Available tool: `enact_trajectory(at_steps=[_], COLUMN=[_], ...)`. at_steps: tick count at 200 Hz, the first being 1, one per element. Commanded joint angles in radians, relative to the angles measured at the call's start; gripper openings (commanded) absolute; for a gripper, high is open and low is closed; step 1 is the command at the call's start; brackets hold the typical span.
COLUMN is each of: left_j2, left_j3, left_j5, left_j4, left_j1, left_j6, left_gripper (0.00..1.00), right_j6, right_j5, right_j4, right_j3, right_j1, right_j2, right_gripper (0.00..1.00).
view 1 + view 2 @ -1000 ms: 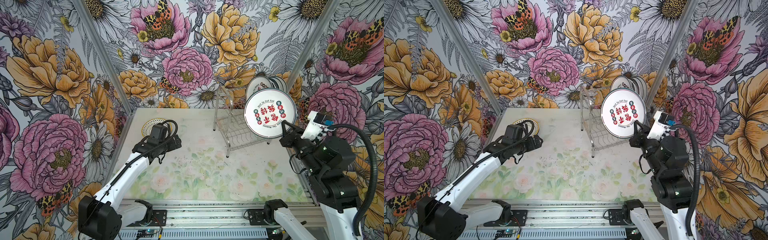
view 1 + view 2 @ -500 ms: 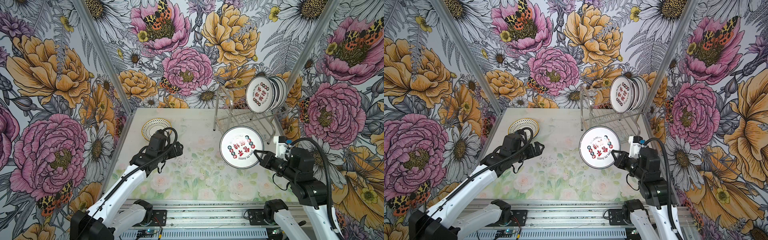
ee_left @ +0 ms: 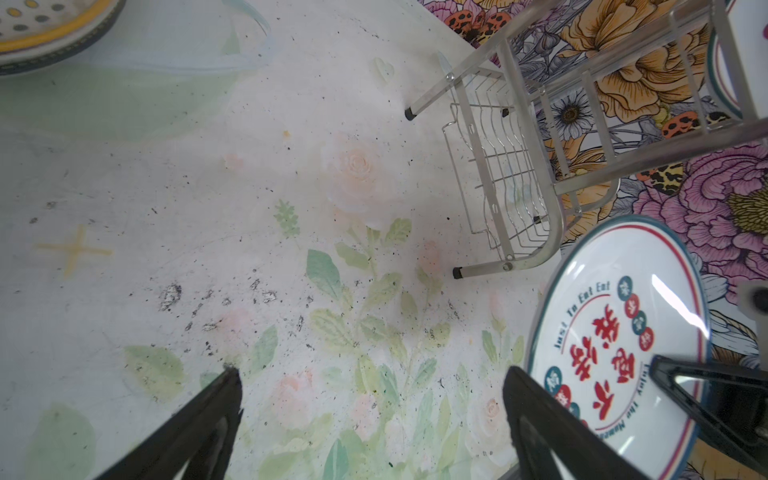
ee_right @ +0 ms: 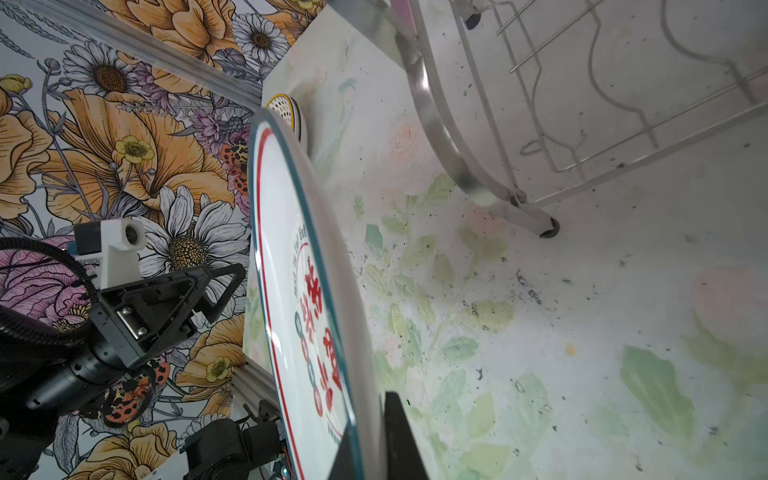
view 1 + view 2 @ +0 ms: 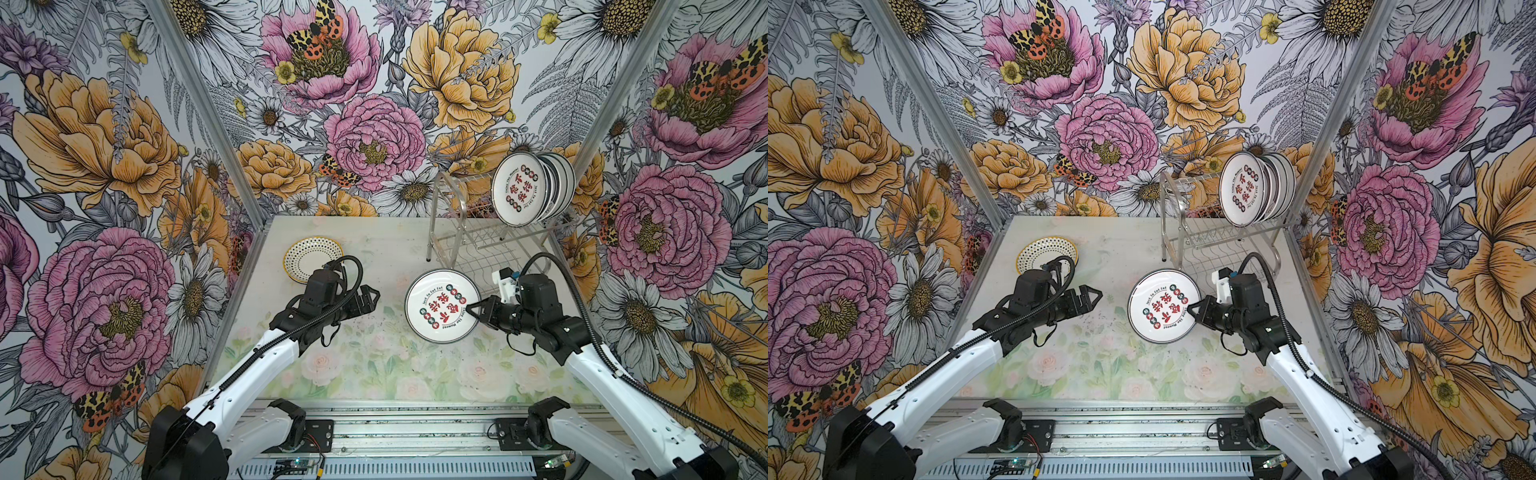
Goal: Unload the plates from the dish rack
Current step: 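Lift the printed plate out of the rack and carry it toward the left gripper, then hold the printed plate upright while the left gripper closes on its rim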
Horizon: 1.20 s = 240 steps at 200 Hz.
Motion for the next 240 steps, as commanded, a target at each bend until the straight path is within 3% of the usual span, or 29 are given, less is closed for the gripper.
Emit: enact_trajectory(at_steps=[1, 46, 107, 190, 240], left_j2=[0.027, 0.123, 0.212, 0.235, 0.238], left_j3=[-0.029, -0.025, -0.034, -0.051, -0.065], left_j5=[0.098, 0.162, 0.237, 0.287, 0.311], left_j4=[0.122, 0.179, 0.29, 0.341, 0.358], left_j1=[-0.006, -0.004, -0.003, 0.009, 0.011], left_j6=[-0.02, -0.009, -0.039, -0.052, -0.06], left_gripper=[0.96, 0.93, 0.8, 0.37, 0.21], right_j6=[0.056, 0.121, 0.181, 0.237, 0.232], right_j5=[0.044, 0.087, 0.102, 0.106, 0.116], right_j4=[0.199, 0.338, 0.461, 0.589, 0.597], right_j3=[0.007, 0.01, 0.009, -0.026, -0.028], right_j1=[0.047, 0.121, 0.174, 0.209, 0.225], right_j2=[0.051, 0.173, 0.265, 0.319, 0.325], right_gripper=[0.0, 0.0, 0.0, 0.0, 0.01])
